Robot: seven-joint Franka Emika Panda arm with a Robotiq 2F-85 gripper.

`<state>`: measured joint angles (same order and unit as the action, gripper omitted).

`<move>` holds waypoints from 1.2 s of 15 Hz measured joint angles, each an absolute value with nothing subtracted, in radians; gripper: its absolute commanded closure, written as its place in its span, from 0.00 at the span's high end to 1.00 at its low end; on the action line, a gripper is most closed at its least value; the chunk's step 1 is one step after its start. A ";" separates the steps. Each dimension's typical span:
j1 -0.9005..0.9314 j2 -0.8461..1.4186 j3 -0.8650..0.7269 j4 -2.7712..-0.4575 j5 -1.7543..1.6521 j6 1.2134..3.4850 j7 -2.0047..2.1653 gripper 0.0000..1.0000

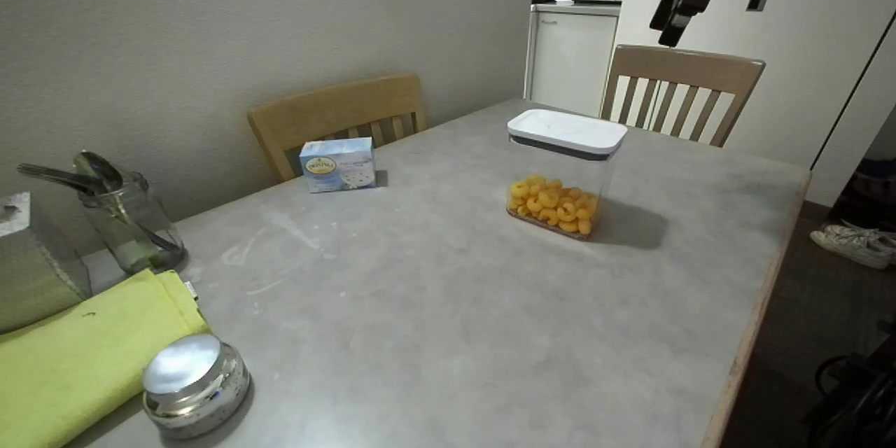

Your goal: Push the knob on the lid then lift it and place it on the table

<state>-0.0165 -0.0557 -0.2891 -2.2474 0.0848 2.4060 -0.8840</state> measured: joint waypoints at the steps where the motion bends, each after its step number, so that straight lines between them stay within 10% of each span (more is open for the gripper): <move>1: -0.018 -0.035 -0.271 -2.234 0.083 2.409 -0.872 1.00; 18: -0.043 0.159 -0.150 -2.093 -0.154 2.488 -0.468 1.00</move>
